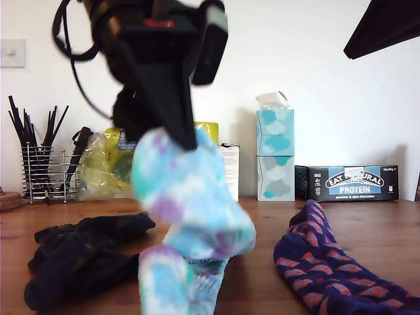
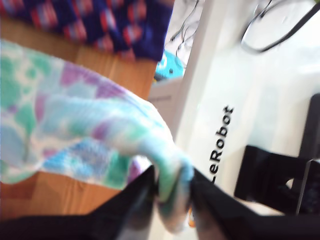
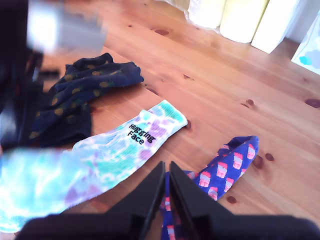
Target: Pair up the socks based on colour and pattern, by placing each sock on top of its pair
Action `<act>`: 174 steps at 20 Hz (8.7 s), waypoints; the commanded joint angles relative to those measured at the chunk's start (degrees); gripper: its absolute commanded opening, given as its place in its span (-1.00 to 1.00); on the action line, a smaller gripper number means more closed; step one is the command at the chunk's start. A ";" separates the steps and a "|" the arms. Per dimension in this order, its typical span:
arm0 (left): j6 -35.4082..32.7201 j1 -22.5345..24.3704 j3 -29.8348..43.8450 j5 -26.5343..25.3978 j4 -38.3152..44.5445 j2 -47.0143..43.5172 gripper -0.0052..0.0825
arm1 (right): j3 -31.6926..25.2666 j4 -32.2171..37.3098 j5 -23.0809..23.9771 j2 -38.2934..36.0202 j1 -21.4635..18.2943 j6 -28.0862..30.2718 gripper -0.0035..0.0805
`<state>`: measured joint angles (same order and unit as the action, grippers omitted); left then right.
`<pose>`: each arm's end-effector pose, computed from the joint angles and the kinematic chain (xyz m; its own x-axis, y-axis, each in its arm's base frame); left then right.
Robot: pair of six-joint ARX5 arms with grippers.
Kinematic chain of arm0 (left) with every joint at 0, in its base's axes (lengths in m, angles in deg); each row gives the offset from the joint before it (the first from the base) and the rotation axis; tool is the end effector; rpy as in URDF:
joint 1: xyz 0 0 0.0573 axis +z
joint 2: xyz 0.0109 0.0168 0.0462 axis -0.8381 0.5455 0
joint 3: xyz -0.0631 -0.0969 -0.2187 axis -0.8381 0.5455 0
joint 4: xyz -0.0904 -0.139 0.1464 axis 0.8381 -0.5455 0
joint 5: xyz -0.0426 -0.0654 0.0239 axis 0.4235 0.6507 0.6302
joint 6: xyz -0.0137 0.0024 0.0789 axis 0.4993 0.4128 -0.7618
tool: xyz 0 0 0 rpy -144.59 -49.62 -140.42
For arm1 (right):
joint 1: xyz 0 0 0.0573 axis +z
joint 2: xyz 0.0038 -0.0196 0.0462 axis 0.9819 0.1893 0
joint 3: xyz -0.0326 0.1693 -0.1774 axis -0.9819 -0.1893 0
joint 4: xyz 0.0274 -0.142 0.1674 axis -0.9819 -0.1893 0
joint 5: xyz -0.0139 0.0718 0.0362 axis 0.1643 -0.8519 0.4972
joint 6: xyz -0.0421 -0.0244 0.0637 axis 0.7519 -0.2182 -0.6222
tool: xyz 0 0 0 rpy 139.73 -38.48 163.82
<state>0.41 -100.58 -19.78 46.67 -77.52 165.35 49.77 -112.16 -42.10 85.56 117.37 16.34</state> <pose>0.1818 -0.2262 0.1962 -0.4423 -0.3811 -0.8119 0.7606 0.3203 -0.5647 0.1293 0.0990 0.2498 0.7143 0.5174 -0.4713 -0.6296 0.7691 -0.1098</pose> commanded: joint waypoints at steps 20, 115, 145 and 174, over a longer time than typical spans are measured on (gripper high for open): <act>5.55 1.66 1.33 -10.47 26.88 1.20 -0.94 | -0.17 0.35 -0.61 -0.37 -0.07 0.15 -0.95; 25.94 22.56 25.18 -26.95 60.48 -5.75 -0.93 | 37.40 -36.70 -14.14 9.90 0.70 1.86 -0.95; 32.48 20.48 20.04 -46.56 50.12 -14.67 0.05 | 37.40 -38.36 -20.22 9.97 0.70 4.68 -0.95; 34.25 17.64 37.44 -21.70 62.88 -6.05 -0.93 | 37.40 -38.73 -20.96 8.02 0.70 6.12 -0.95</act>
<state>34.72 -81.89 16.74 23.64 -14.18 157.09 87.06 -151.11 -63.10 94.07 117.85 22.22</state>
